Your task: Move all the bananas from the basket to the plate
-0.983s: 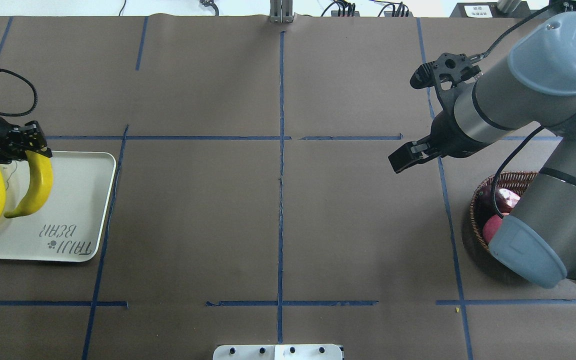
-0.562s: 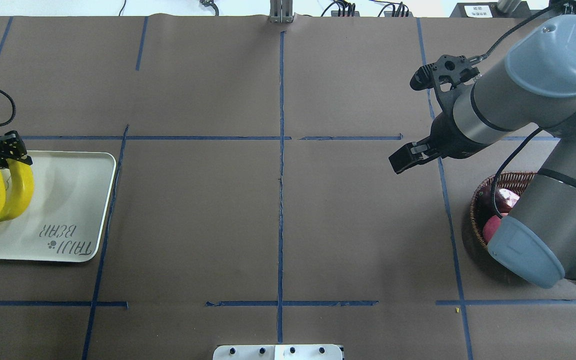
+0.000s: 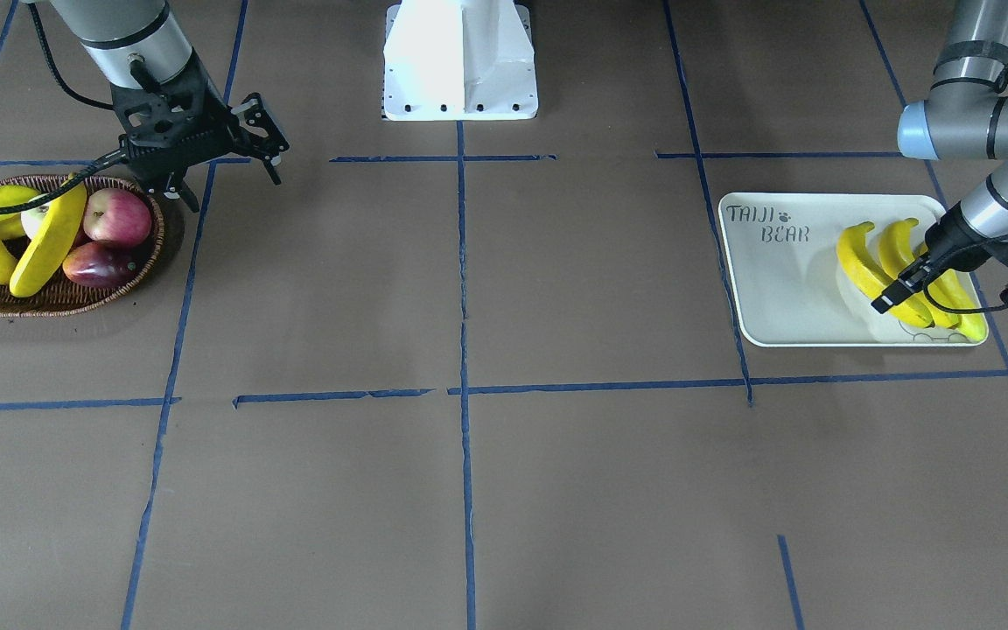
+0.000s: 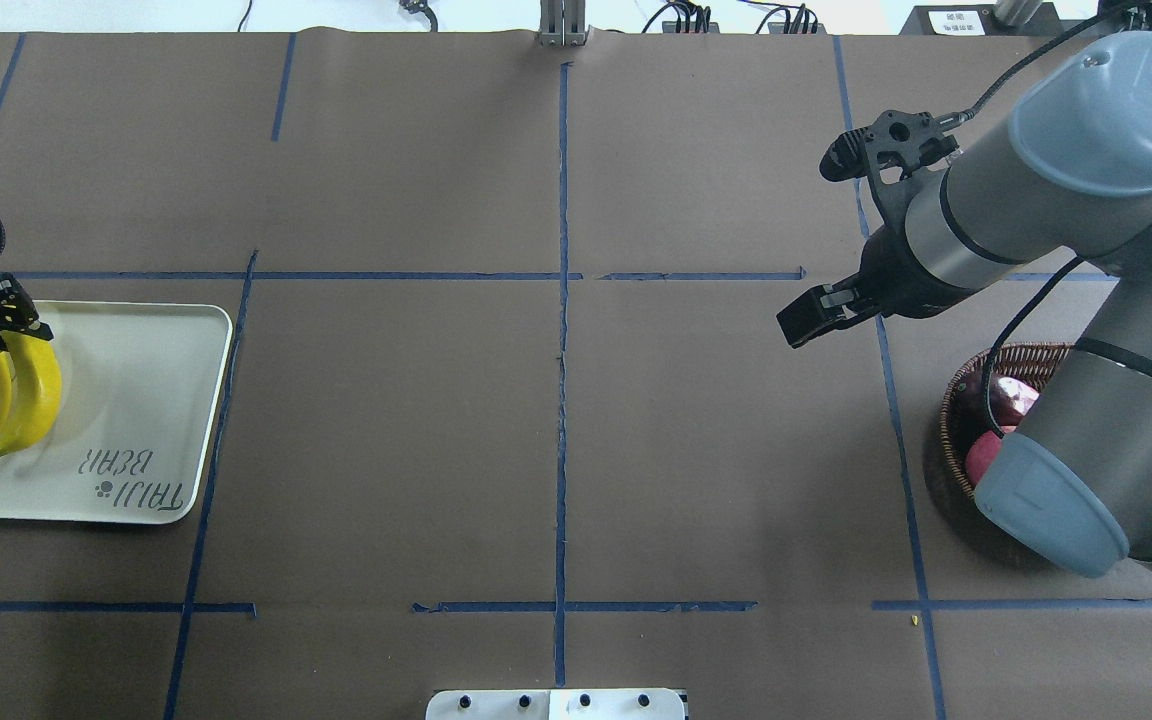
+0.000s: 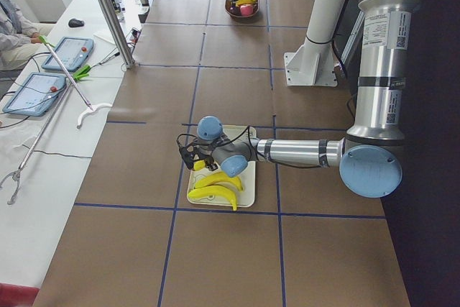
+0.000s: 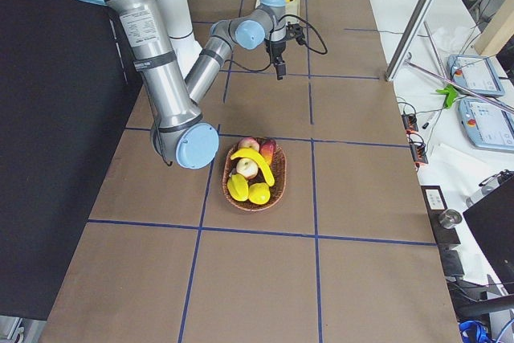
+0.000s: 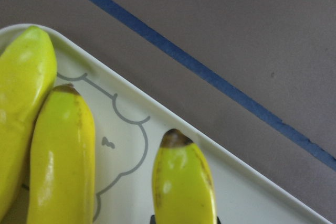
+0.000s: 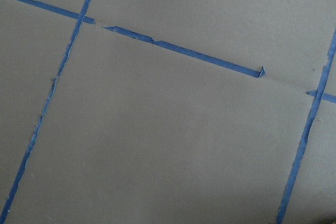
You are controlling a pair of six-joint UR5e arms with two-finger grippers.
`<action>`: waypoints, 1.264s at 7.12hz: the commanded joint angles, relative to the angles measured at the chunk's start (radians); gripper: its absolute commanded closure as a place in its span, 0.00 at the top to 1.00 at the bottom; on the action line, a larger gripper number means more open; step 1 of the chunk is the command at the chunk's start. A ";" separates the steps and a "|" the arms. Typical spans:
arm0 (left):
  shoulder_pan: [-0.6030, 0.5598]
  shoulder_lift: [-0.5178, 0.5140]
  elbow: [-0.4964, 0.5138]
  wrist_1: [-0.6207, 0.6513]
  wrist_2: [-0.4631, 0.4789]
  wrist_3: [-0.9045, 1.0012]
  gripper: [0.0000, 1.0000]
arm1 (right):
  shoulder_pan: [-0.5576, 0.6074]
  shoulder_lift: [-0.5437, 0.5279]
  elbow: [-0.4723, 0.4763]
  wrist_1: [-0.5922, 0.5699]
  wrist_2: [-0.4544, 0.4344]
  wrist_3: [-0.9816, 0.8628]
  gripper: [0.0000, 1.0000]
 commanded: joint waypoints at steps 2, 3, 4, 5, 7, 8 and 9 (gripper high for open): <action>-0.008 0.032 -0.048 0.004 -0.057 0.128 1.00 | 0.002 0.001 0.018 0.001 0.001 0.002 0.99; -0.054 0.030 -0.090 0.007 -0.130 0.125 1.00 | 0.009 -0.006 0.025 -0.002 0.001 0.002 0.99; -0.076 0.030 -0.136 0.009 -0.148 0.122 1.00 | 0.012 -0.090 0.055 0.000 -0.001 -0.011 0.99; -0.076 0.033 -0.150 0.007 -0.137 0.122 1.00 | 0.028 -0.166 0.083 0.003 -0.002 -0.043 0.99; -0.076 0.032 -0.168 0.004 -0.106 0.122 1.00 | 0.088 -0.363 0.158 0.082 0.004 -0.165 0.99; -0.076 0.032 -0.168 0.004 -0.103 0.120 1.00 | 0.090 -0.423 0.143 0.148 -0.008 -0.168 0.99; -0.076 0.032 -0.171 0.004 -0.102 0.120 1.00 | 0.088 -0.440 0.120 0.150 -0.069 -0.166 0.99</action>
